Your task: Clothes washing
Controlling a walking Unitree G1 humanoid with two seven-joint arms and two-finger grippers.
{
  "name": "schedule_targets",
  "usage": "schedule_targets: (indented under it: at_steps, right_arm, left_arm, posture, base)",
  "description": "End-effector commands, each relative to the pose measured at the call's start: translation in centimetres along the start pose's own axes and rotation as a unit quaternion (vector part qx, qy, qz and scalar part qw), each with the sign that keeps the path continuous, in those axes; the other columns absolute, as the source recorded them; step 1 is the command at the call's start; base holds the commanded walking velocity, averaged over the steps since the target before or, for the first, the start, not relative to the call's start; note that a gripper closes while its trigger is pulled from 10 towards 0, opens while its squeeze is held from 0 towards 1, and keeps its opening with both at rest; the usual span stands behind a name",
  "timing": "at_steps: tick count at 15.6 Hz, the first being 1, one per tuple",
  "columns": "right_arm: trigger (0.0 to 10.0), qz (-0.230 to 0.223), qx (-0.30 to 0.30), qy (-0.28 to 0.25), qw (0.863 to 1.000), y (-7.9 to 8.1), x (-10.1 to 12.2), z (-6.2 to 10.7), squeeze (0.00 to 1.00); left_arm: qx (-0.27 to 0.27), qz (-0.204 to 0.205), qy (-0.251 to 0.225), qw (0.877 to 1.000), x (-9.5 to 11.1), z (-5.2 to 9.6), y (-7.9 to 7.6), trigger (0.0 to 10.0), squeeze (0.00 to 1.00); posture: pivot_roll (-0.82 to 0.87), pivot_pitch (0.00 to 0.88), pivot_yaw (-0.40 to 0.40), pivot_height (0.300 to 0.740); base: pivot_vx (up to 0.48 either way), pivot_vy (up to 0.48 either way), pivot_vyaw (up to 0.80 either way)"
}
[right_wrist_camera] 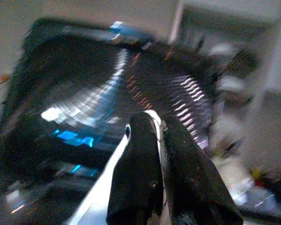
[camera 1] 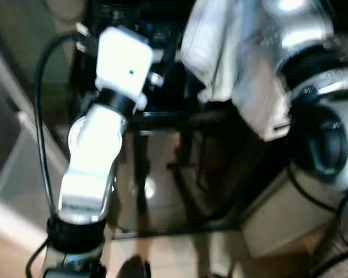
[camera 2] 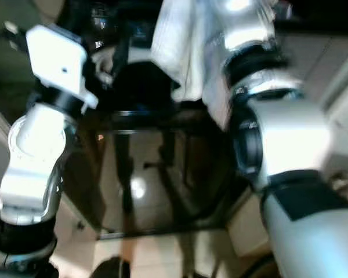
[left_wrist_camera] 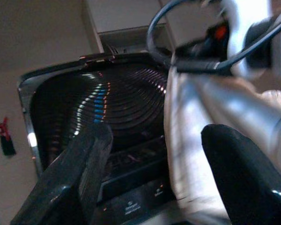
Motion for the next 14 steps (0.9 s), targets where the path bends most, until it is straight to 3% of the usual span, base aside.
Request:
schedule_targets:
  at_steps: [1, 3, 4, 5, 6, 7, 8, 9, 12, 14]
  right_arm:
    - [0.0, -0.026, -0.023, 0.044, 0.998, -1.4, -2.9, 0.7, 0.0]
    - [0.0, 0.037, -0.011, 0.095, 0.995, -0.2, -6.7, 1.8, 0.0]
    - [0.0, 0.046, -0.011, 0.106, 0.993, -0.1, -7.4, 2.1, 0.0]
    - [0.0, 0.04, 0.003, 0.184, 0.982, 0.6, -11.4, 3.7, 0.0]
    - [10.0, 0.038, 0.009, 0.255, 0.966, 0.9, -15.0, 5.6, 0.0]
    - [10.0, 0.037, 0.01, 0.274, 0.961, 1.0, -15.9, 6.1, 0.0]
    - [10.0, -0.007, 0.007, 0.294, 0.956, 1.7, -17.4, 7.1, 0.06]
    - [10.0, -0.039, 0.002, 0.294, 0.955, 1.9, -17.4, 7.1, 1.0]
    - [10.0, -0.14, -0.005, 0.286, 0.948, 2.7, -16.2, 6.3, 1.0]
    - [10.0, -0.258, -0.043, 0.25, 0.932, 2.1, -14.3, 5.1, 1.0]
  left_arm:
    - [0.006, -0.006, -0.028, 1.0, 1.9, 0.0, 0.4, 10.0, 0.0]
    - [0.001, -0.005, -0.032, 0.999, 2.3, 0.2, 0.4, 10.0, 0.0]
    - [-0.003, -0.009, -0.03, 0.999, 2.3, 0.2, 0.3, 10.0, 0.0]
    - [-0.009, -0.015, -0.027, 0.999, 2.3, 0.4, 0.2, 10.0, 0.0]
    - [-0.012, -0.019, -0.024, 0.999, 2.3, 0.6, 0.3, 10.0, 0.0]
    - [-0.012, -0.021, -0.022, 0.999, 2.3, 0.7, 0.3, 10.0, 0.0]
    - [-0.012, -0.025, -0.011, 1.0, 2.1, 1.1, 0.4, 10.0, 0.0]
    - [-0.012, -0.027, -0.006, 1.0, 1.9, 1.2, 0.5, 10.0, 0.0]
    - [-0.01, -0.027, 0.004, 1.0, 1.7, 1.5, 0.5, 10.0, 0.0]
    - [-0.011, -0.027, 0.005, 1.0, 1.6, 1.5, 0.3, 10.0, 0.0]
  posture:
    - [0.15, 0.0, -0.045, 0.74]
    - [0.18, 0.0, -0.048, 0.74]
    - [0.18, 0.0, -0.048, 0.74]
    - [0.21, 0.0, -0.053, 0.74]
    - [0.23, 0.0, -0.055, 0.74]
    - [0.23, 0.0, -0.055, 0.74]
    - [0.24, 0.007, -0.061, 0.74]
    - [0.25, 0.011, -0.066, 0.74]
    - [0.25, 0.014, -0.076, 0.74]
    - [0.23, 0.011, -0.079, 0.74]
  base:
    - [0.0, 0.0, 0.0]
    - [0.0, 0.0, 0.0]
    - [0.0, 0.0, 0.0]
    - [0.0, 0.0, 0.0]
    - [0.0, 0.0, 0.0]
    - [0.0, 0.0, 0.0]
    - [0.0, 0.0, 0.0]
    - [0.0, 0.0, 0.0]
    - [0.0, 0.0, 0.0]
    - [0.0, 0.0, 0.0]
Point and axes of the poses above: a point about 5 cm out from each wrist's last joint towards the gripper, its own z axis pointing back from the gripper into the wrist, its own x axis along the axis of the wrist's last joint, y = z × x, the point moved 6 cm from there along -z, pointing out of the wrist towards the gripper, and after that the axes turned 9 degrees about -z, right-handed, at the moved point
